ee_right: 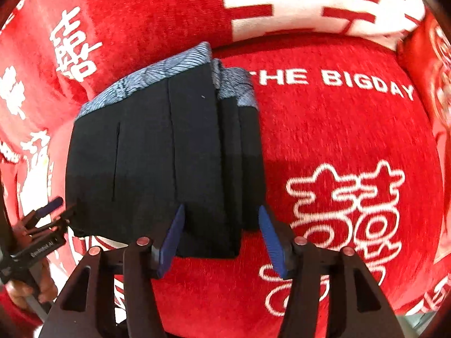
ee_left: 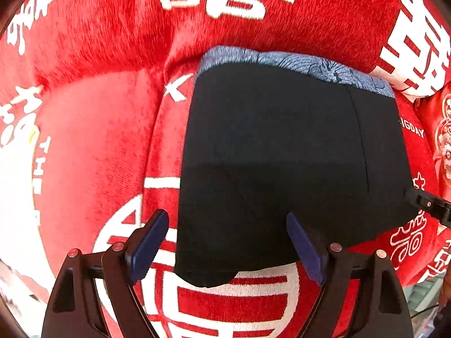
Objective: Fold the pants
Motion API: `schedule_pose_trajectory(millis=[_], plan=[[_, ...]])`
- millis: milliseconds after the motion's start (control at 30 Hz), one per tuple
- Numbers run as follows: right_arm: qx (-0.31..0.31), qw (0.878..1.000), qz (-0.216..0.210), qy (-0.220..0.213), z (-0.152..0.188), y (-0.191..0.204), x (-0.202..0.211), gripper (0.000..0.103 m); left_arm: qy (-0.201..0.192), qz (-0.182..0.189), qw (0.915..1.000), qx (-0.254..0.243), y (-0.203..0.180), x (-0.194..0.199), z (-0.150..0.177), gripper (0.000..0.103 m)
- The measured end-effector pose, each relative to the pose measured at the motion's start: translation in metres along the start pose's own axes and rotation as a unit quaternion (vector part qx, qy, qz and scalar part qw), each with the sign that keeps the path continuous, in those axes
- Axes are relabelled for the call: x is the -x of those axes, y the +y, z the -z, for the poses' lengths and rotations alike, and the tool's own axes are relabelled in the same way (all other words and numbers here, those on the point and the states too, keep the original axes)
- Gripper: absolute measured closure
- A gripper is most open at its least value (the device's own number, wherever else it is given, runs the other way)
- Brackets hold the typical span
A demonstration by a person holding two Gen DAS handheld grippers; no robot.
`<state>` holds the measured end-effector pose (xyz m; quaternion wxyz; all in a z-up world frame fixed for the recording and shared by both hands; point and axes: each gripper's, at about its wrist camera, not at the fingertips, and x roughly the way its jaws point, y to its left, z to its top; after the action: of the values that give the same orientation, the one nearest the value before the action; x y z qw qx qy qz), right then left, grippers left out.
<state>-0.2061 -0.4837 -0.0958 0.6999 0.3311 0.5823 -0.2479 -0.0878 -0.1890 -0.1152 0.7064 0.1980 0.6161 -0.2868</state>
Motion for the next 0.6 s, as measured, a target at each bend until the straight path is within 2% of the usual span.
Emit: schedule_pose_trajectory(millis=[33, 100, 133, 233, 400, 533, 600], plan=[[-0.005, 1.000, 0.003, 0.000, 0.002, -0.001, 0.000, 0.039, 0.002, 0.004, 1.0000, -0.001, 0.001, -0.002, 0.001, 0.017], [-0.014, 1.000, 0.010, -0.002, 0.007, -0.003, -0.003, 0.038, 0.004, 0.004, 1.0000, -0.001, 0.004, -0.006, 0.001, 0.007], [-0.017, 1.000, 0.015, -0.004, 0.009, -0.004, -0.005, 0.037, 0.004, 0.004, 1.0000, 0.002, 0.006, -0.007, 0.001, 0.006], [-0.028, 0.999, 0.026, -0.013, 0.014, -0.010, -0.007, 0.029, 0.012, 0.021, 0.9997, 0.006, 0.011, -0.010, 0.000, 0.006], [-0.047, 0.998, 0.041, -0.016, 0.033, -0.018, 0.003, 0.029, 0.012, 0.026, 0.9995, -0.009, 0.011, -0.008, -0.001, 0.006], [-0.038, 0.998, 0.053, -0.014, 0.042, -0.017, 0.011, 0.029, 0.016, 0.028, 0.9995, -0.009, 0.010, -0.007, -0.003, 0.006], [-0.026, 0.998, 0.061, -0.009, 0.044, -0.015, 0.012, 0.025, 0.017, 0.029, 0.9994, -0.006, 0.010, -0.004, -0.003, 0.006]])
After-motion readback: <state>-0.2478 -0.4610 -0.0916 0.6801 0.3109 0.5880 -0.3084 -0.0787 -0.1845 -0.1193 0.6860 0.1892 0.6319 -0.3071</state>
